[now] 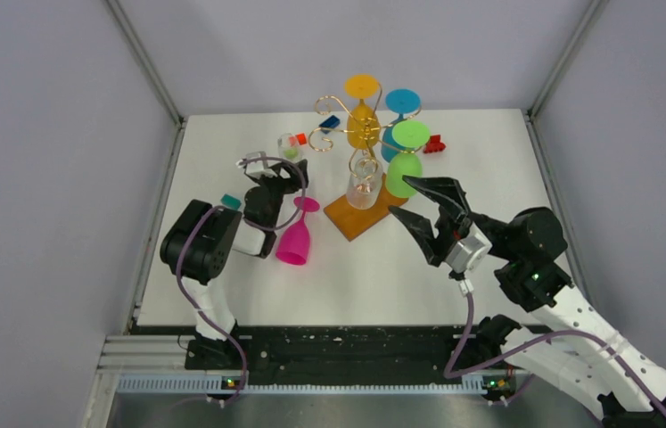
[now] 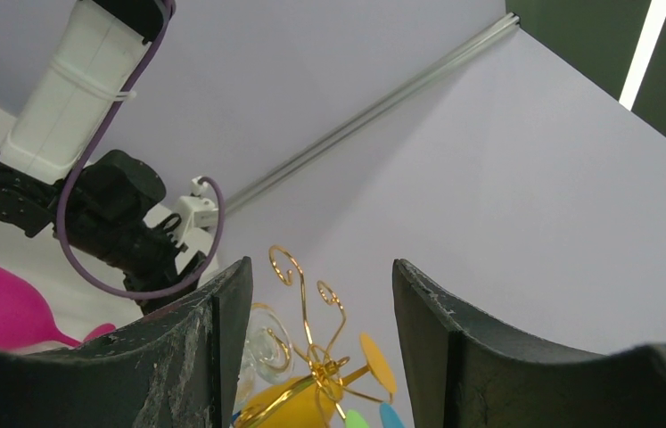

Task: Place the wine glass upside down on the wine glass rack
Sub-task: Pick up the wine glass at the center of the board.

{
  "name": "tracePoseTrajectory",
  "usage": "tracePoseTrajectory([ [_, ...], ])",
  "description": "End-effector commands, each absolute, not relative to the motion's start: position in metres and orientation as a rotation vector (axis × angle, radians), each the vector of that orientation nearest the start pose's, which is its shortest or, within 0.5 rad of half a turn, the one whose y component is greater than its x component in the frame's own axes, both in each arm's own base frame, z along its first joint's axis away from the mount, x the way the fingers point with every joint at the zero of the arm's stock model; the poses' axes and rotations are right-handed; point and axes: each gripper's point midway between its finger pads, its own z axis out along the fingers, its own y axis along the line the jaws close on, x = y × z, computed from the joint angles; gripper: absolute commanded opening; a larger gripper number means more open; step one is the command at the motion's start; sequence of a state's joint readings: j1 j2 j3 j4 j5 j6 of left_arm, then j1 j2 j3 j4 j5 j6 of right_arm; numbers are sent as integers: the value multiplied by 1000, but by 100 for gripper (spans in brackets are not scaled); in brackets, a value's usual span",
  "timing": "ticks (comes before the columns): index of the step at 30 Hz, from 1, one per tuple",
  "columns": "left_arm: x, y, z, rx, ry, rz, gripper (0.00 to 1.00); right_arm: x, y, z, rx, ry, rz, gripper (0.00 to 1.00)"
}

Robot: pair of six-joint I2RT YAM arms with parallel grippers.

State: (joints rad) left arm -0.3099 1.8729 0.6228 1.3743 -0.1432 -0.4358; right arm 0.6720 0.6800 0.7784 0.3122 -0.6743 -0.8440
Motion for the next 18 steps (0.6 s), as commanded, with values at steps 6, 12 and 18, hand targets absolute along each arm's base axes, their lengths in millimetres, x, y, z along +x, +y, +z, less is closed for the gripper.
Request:
tracePoseTrajectory([
  [6,478,-155,159,-156,1463,-544,85,160,240,434,-1190,382,252,58],
  [12,484,-155,162,-156,1468,-531,85,161,241,433,-1195,389,256,58],
  [18,487,-154,163,-151,1508,-500,85,161,242,431,-1199,390,258,58],
])
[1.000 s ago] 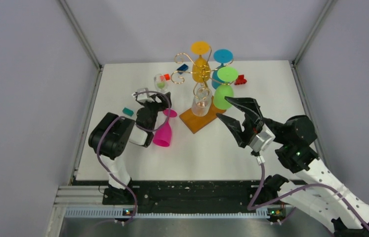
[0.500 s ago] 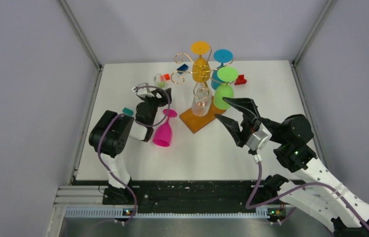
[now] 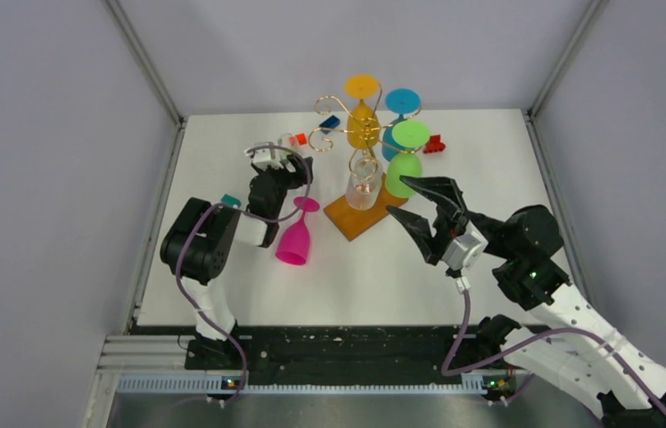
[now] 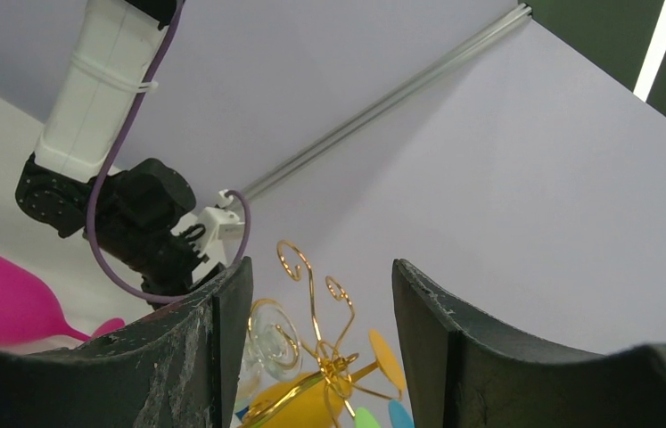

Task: Place the wine glass upside down on the wine glass rack
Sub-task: Pick up the wine glass at the center of the board.

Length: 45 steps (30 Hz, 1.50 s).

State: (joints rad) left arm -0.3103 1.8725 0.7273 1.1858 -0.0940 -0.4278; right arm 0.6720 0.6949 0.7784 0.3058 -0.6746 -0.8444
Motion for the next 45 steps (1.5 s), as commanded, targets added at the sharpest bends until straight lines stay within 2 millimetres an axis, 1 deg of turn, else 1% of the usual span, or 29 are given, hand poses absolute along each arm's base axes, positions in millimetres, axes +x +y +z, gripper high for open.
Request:
tracePoseTrajectory([
  [1,486,-153,163,-146,1512,-494,85,161,242,431,-1200,391,259,58],
  [5,482,-149,165,-137,1514,-468,86,162,242,428,-1202,394,259,58],
  [11,466,-148,179,-130,1496,-491,88,163,243,425,-1209,398,259,58],
  [12,464,-147,181,-126,1491,-494,88,163,244,424,-1211,398,258,58],
  [13,462,-147,184,-123,1487,-497,91,163,243,423,-1211,398,258,58],
  [19,445,-148,196,-102,1480,-525,97,164,244,421,-1216,397,254,58],
  [23,434,-145,200,-109,1497,-535,98,164,244,420,-1218,400,255,58],
  [26,423,-140,206,-106,1531,-513,99,164,243,420,-1217,399,250,58],
  [29,406,-134,214,-134,1581,-510,99,164,243,419,-1219,400,246,58],
  [30,401,-130,216,-160,1599,-504,99,164,243,419,-1218,401,243,58],
  [32,391,-116,227,-244,1625,-464,98,164,242,420,-1213,405,244,58],
  [33,384,-110,226,-262,1665,-436,97,164,241,420,-1206,410,249,58],
  [36,370,-89,244,-339,1745,-334,90,163,238,426,-1169,429,271,58],
  [37,367,-85,250,-352,1788,-295,89,163,237,428,-1156,438,282,58],
  [38,365,-82,255,-344,1831,-265,88,162,236,429,-1143,449,298,58],
  [40,366,-85,274,-312,1895,-245,87,159,235,432,-1127,468,338,56],
  [41,368,-86,282,-303,1922,-239,87,156,235,434,-1114,479,369,56],
  [42,373,-88,301,-293,1921,-244,88,152,233,437,-1095,486,399,55],
  [43,378,-86,310,-302,1928,-240,88,149,232,441,-1072,496,436,54],
  [45,392,-85,317,-307,1947,-242,89,145,225,455,-991,536,505,53],
])
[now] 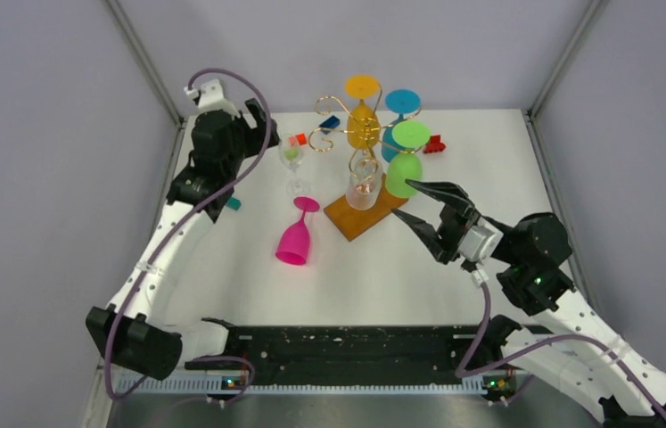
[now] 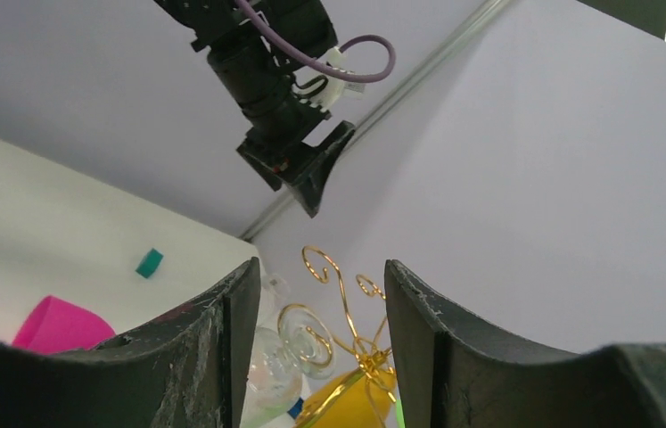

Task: Place the wine glass upside down on the wine glass rack
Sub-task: Pick up the wine glass at the center of the board.

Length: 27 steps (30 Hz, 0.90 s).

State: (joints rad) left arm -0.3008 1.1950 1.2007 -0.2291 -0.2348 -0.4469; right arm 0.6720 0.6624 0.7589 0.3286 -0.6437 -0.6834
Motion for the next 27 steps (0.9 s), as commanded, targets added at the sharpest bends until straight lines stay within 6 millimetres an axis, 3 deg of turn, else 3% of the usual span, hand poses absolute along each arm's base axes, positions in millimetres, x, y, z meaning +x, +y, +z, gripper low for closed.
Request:
tracePoseTrajectory([
  [1,399,-85,319,-304,1954,-266,89,146,220,464,-934,573,537,53],
  [4,418,-95,313,-275,2019,-362,89,160,202,483,-726,751,635,57],
  [6,429,-101,304,-258,2078,-379,86,182,186,491,-571,906,627,57],
  [9,436,-114,286,-211,2193,-418,80,203,169,490,-447,1055,566,56],
  [17,455,-118,278,-187,2239,-401,75,220,163,473,-399,1187,516,56],
  [27,467,-110,265,-189,2269,-322,67,218,159,469,-390,1182,510,57],
])
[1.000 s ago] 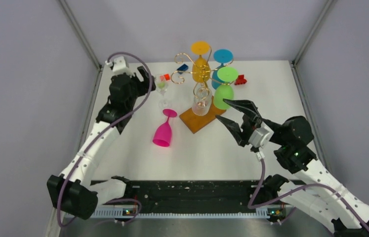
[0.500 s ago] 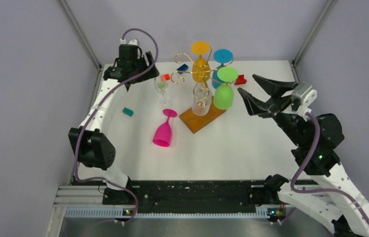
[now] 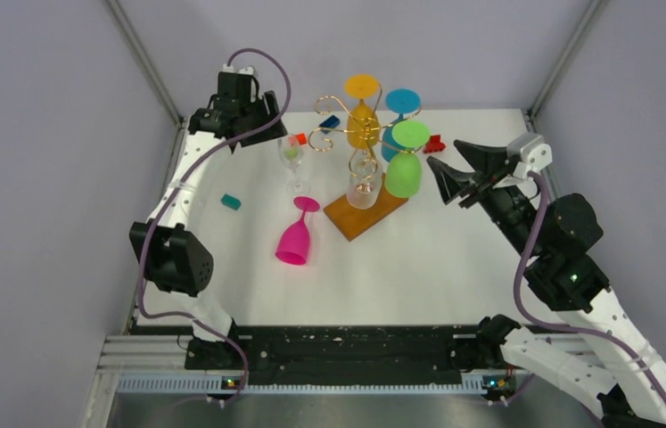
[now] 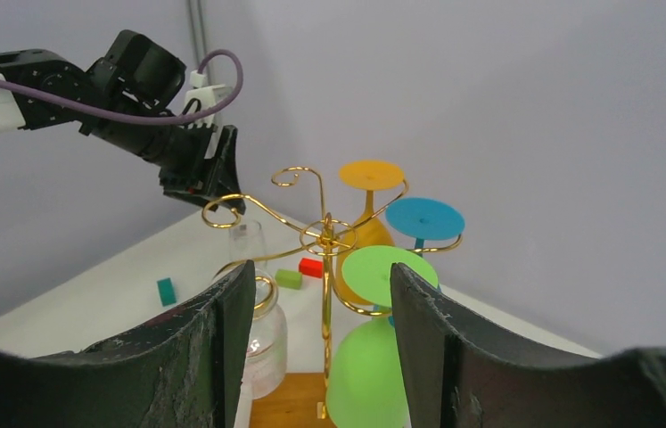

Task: Place the wine glass upside down on the wine glass rack
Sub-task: Pick up the wine glass at the center of the board.

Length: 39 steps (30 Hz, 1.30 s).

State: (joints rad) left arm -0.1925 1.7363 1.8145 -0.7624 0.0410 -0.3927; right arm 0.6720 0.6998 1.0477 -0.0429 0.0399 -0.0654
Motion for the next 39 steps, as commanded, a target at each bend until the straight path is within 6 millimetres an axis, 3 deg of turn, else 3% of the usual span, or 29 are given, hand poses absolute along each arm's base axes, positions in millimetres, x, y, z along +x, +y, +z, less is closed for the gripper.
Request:
tracePoseTrajectory([
  [1,467,-109,264,-186,2272,-311,66,218,159,467,-390,1185,507,57],
  [9,474,-101,252,-191,2289,-236,63,221,159,462,-397,1186,492,57],
  [20,488,-114,243,-109,2326,-152,55,222,160,449,-406,1209,485,58],
  [29,485,-114,241,-71,2345,-71,42,222,157,442,-407,1218,469,60],
  [39,477,-102,239,-39,2364,43,18,223,160,435,-416,1222,477,61],
])
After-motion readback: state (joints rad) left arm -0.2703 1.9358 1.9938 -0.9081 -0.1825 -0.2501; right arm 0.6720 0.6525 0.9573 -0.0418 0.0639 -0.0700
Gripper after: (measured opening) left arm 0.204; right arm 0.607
